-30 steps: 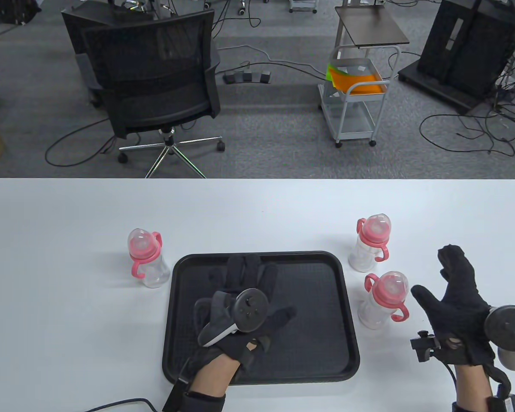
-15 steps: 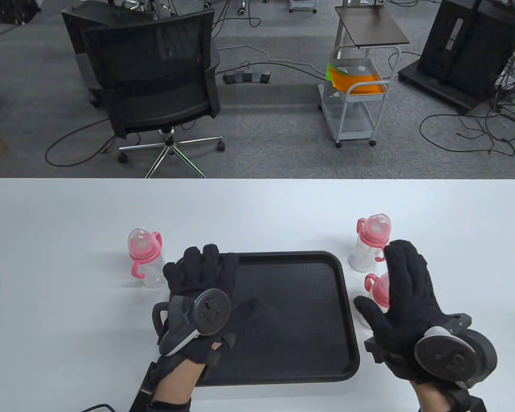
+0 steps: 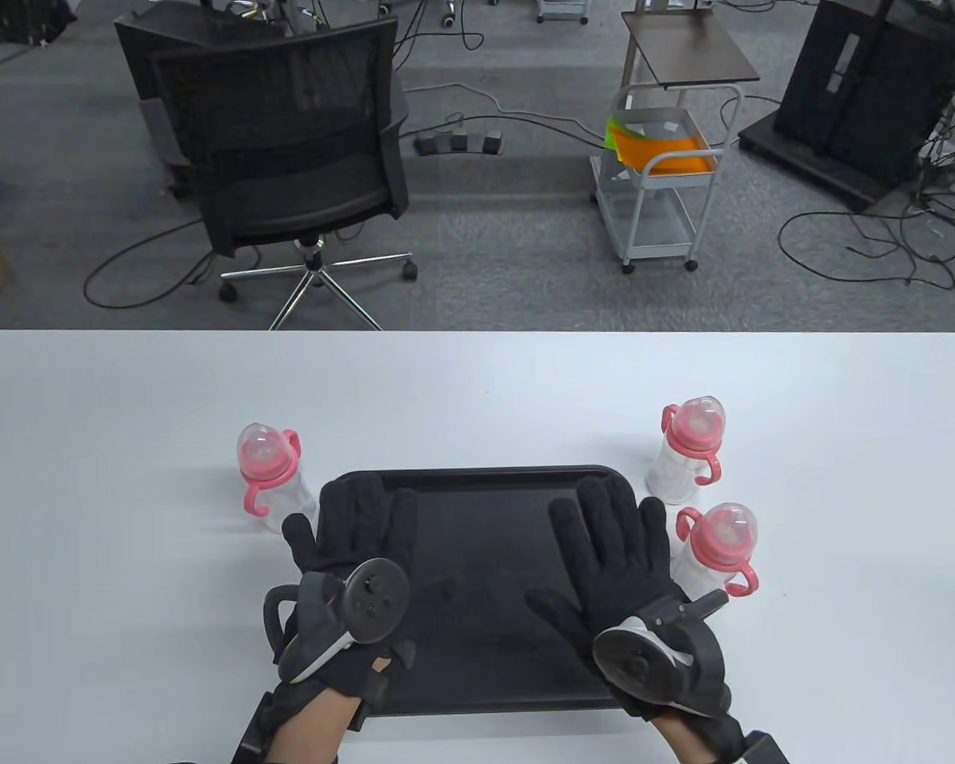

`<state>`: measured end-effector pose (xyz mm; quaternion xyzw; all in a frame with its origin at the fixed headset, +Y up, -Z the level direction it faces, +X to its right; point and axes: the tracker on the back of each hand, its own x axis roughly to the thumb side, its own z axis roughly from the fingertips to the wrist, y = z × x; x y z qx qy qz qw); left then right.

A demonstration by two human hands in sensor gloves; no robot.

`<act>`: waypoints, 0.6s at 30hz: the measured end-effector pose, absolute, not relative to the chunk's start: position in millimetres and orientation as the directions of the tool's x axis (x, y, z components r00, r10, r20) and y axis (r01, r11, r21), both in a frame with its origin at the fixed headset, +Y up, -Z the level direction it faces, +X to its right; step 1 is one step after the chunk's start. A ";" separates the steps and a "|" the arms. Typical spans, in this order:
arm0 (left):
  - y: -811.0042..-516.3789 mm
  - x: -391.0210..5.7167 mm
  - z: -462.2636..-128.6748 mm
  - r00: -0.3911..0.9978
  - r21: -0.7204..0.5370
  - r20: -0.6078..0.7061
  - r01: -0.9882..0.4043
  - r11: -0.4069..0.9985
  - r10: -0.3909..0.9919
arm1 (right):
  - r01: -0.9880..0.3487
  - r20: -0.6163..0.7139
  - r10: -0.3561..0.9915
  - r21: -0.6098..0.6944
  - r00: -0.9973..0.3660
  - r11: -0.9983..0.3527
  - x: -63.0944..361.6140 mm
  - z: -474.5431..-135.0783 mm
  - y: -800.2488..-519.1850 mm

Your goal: Assemble baby bottles from components

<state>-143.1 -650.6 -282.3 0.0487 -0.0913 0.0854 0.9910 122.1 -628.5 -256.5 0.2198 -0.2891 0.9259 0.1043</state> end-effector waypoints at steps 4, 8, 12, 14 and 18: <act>-651.8 -134.7 -281.0 0.974 0.063 0.200 -0.125 0.990 0.110 | -0.232 0.461 -0.008 -0.463 -0.888 -0.856 117.2 -262.6 -643.4; -657.2 -127.8 -281.5 0.979 0.018 0.200 -0.054 0.998 0.049 | -0.149 0.438 -0.067 -0.440 -0.896 -0.885 114.6 -265.6 -651.8; -662.8 -127.5 -283.5 0.978 -0.049 0.197 -0.053 0.997 0.061 | -0.112 0.431 -0.090 -0.421 -0.898 -0.900 112.0 -268.8 -658.1; -666.7 -128.6 -285.8 0.978 -0.085 0.198 -0.052 0.995 0.068 | -0.076 0.422 -0.114 -0.407 -0.899 -0.910 111.7 -271.2 -662.1; -670.7 -129.1 -288.4 0.978 -0.098 0.196 -0.053 0.994 0.072 | -0.045 0.415 -0.134 -0.392 -0.900 -0.919 111.1 -273.5 -665.7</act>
